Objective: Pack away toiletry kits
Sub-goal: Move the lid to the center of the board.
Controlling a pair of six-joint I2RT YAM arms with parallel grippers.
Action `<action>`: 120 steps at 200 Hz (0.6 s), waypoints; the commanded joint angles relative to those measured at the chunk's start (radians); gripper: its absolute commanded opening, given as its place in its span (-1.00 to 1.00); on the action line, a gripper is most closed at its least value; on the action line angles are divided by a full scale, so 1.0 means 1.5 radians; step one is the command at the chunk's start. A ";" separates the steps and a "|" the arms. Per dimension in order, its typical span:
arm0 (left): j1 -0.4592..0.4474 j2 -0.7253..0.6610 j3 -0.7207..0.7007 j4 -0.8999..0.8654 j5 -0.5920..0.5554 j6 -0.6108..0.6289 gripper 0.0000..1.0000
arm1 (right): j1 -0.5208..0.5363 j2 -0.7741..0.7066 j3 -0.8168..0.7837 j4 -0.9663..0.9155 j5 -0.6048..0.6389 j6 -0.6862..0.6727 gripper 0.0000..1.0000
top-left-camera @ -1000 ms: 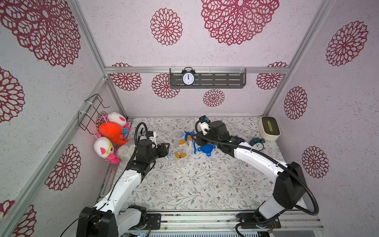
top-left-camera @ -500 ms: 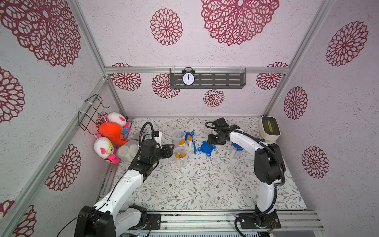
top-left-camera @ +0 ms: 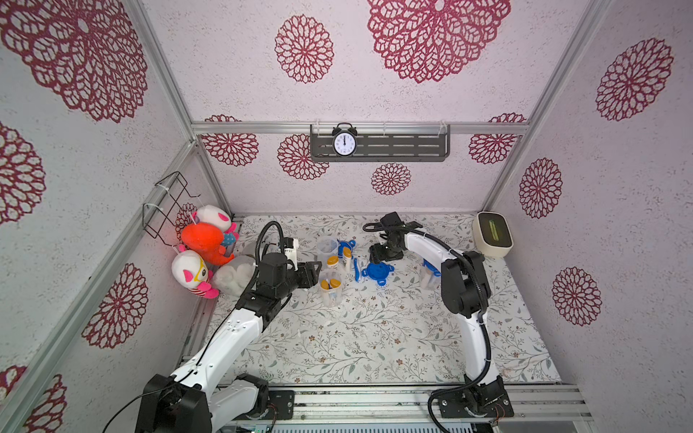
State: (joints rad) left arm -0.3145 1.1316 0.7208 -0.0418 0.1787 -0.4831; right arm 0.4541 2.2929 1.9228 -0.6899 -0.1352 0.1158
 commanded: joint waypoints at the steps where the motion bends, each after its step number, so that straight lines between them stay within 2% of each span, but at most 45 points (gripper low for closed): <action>1: -0.005 -0.016 0.013 0.006 0.006 0.011 0.28 | -0.002 0.012 0.025 -0.016 -0.004 -0.054 0.40; 41: -0.007 -0.034 0.002 0.003 -0.001 0.003 0.28 | -0.001 0.001 -0.032 0.036 -0.019 -0.038 0.23; 84: -0.025 -0.071 -0.008 0.001 -0.007 -0.010 0.27 | 0.015 -0.097 -0.212 0.121 -0.021 -0.015 0.19; 120: -0.069 -0.096 0.009 -0.038 -0.021 -0.012 0.28 | 0.061 -0.189 -0.353 0.166 -0.004 0.032 0.18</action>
State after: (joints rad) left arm -0.3771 1.0119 0.7204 -0.0509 0.1654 -0.4942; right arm 0.4877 2.0953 1.5024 -0.4637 -0.1501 0.0898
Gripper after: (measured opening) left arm 0.637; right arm 0.594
